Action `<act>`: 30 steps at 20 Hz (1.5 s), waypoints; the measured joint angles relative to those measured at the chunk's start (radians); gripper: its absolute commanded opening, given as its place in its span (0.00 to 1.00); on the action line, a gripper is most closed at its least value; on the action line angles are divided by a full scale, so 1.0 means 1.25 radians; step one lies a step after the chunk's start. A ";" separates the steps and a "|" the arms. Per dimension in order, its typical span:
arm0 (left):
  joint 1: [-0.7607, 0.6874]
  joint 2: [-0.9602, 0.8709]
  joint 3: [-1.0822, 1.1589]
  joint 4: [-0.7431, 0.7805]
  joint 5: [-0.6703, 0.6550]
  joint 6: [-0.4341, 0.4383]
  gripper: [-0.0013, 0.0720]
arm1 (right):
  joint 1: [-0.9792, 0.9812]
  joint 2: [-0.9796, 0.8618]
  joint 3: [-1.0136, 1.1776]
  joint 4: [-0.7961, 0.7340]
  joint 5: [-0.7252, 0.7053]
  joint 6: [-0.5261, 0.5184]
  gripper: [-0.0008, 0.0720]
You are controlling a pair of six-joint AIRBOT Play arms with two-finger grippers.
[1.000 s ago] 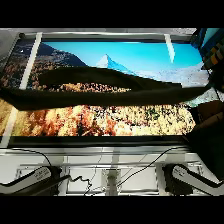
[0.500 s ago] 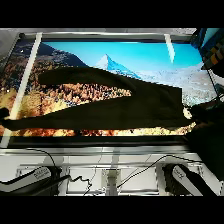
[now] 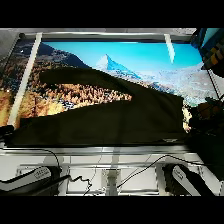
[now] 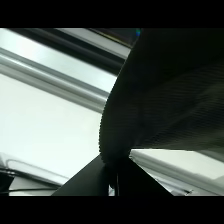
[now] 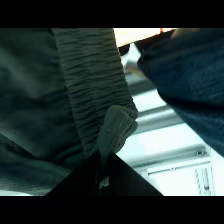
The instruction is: Fold the clothes and pants, and hang the long-sleeved shirts on hangers.
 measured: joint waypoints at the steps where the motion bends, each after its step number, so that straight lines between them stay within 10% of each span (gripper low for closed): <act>1: 0.000 -0.001 -0.003 0.012 -0.003 0.002 0.04 | 0.000 0.001 -0.001 -0.001 0.005 -0.001 0.06; 9: 0.001 -0.027 -0.012 0.077 -0.042 0.005 0.04 | 0.000 0.001 -0.002 -0.002 0.021 -0.002 0.06; 10: 0.001 -0.036 -0.012 0.077 -0.043 0.005 0.14 | 0.000 0.001 -0.002 -0.002 0.021 -0.003 0.06; 12: 0.000 -0.054 -0.013 0.076 -0.045 0.005 0.97 | 0.000 0.001 -0.002 -0.002 0.021 -0.003 0.19; 14: 0.000 -0.067 -0.013 0.077 -0.045 0.005 0.99 | 0.000 0.001 -0.002 -0.004 0.020 -0.003 0.45; 18: -0.002 -0.079 -0.002 0.107 -0.041 0.005 0.97 | 0.000 0.001 -0.002 0.001 -0.019 -0.003 0.59; 20: -0.005 -0.081 0.019 0.114 -0.029 0.002 0.96 | 0.000 0.001 -0.002 0.003 -0.067 -0.003 0.88; 30: -0.090 -0.083 0.149 0.073 0.061 -0.017 0.84 | -0.056 -0.122 0.120 0.071 -0.502 0.027 0.63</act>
